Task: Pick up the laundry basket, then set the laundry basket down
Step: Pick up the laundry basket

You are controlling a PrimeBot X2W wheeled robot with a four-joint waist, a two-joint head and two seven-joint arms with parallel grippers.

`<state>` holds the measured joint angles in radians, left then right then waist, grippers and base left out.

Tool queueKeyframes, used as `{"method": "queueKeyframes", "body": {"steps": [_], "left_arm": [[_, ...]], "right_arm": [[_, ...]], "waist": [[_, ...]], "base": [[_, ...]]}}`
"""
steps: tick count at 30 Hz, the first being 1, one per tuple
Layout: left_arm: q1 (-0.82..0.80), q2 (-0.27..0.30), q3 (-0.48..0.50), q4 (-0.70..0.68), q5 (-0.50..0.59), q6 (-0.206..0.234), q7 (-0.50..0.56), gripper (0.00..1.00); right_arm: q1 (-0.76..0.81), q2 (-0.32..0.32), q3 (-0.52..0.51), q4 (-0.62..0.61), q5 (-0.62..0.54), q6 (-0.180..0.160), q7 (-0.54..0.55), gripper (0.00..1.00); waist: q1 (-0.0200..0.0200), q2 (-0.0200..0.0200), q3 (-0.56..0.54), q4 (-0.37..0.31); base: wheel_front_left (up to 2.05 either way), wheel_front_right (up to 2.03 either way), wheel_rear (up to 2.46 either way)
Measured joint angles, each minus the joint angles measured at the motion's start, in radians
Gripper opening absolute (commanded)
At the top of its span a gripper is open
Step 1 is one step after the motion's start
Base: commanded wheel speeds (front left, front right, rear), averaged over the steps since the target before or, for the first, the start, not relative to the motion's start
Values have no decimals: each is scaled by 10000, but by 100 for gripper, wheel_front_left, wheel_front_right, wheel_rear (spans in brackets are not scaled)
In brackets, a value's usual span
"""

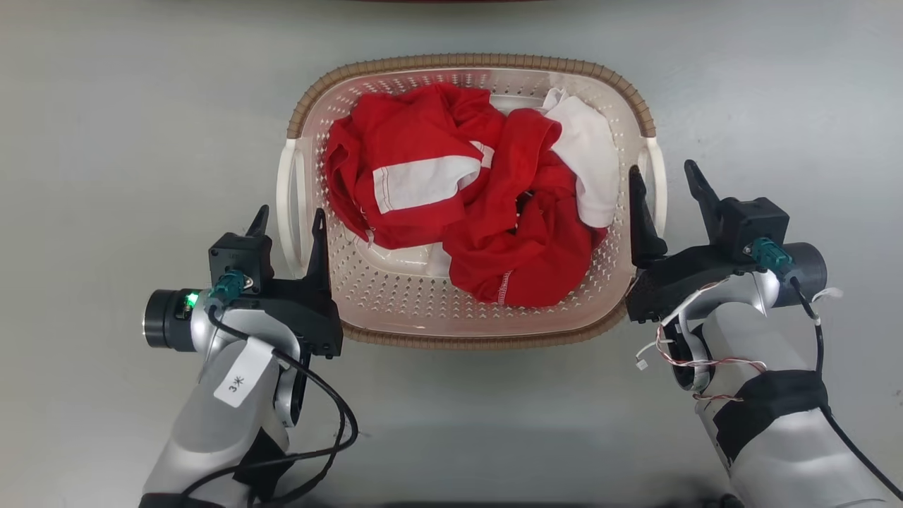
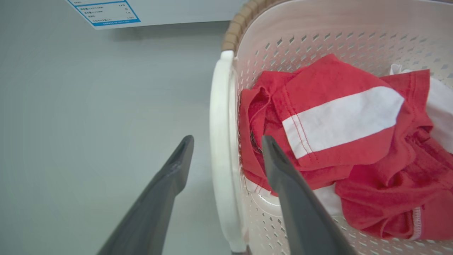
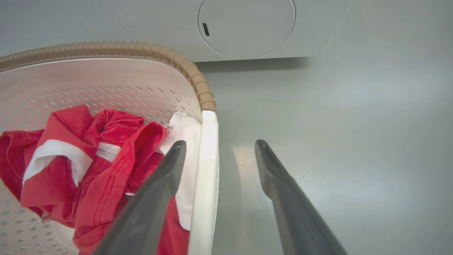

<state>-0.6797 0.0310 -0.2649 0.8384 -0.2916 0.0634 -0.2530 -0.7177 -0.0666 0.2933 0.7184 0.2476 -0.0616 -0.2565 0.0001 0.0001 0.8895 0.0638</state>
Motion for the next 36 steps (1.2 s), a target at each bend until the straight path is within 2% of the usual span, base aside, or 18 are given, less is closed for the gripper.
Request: {"method": "queueKeyframes", "body": {"steps": [9, 31, 32, 33, 34, 35, 36], "left_arm": [[-361, -2, -431, 633, -573, 71, 0, 100], [-1216, -15, -1634, 1452, -1929, 61, 33, 100], [-1241, -17, -1684, 1486, -1933, 59, 50, 100], [-1273, -19, -1735, 1526, -1950, 59, 50, 99], [-1313, -17, -1787, 1557, -1990, 61, 50, 75], [-1348, -15, -1858, 1578, -2021, 61, 52, 45], [-1372, -15, -1933, 1595, -2025, 61, 71, 0]], "right_arm": [[-224, -2, 487, 694, 522, -104, 0, 100], [-836, -8, 1162, 1375, 1235, -351, 0, 100], [-903, -8, 1189, 1392, 1248, -351, 0, 91], [-954, -10, 1210, 1394, 1290, -353, 0, 57], [-975, -10, 1237, 1409, 1319, -355, 0, 39], [-976, -10, 1264, 1448, 1335, -355, -2, 2], [-977, -10, 1292, 1505, 1350, -362, -2, 0]], "waist": [[0, 0, 276, 207], [0, -1, 543, 253], [0, -1, 554, 252], [0, -1, 564, 251], [0, -1, 573, 251], [0, -1, 581, 251], [0, -1, 588, 252]], "base": [[0, 0, 0], [0, 0, 0], [0, 0, 0], [0, 0, 0], [0, 0, 0], [0, 0, 0], [0, 0, 0]]}}
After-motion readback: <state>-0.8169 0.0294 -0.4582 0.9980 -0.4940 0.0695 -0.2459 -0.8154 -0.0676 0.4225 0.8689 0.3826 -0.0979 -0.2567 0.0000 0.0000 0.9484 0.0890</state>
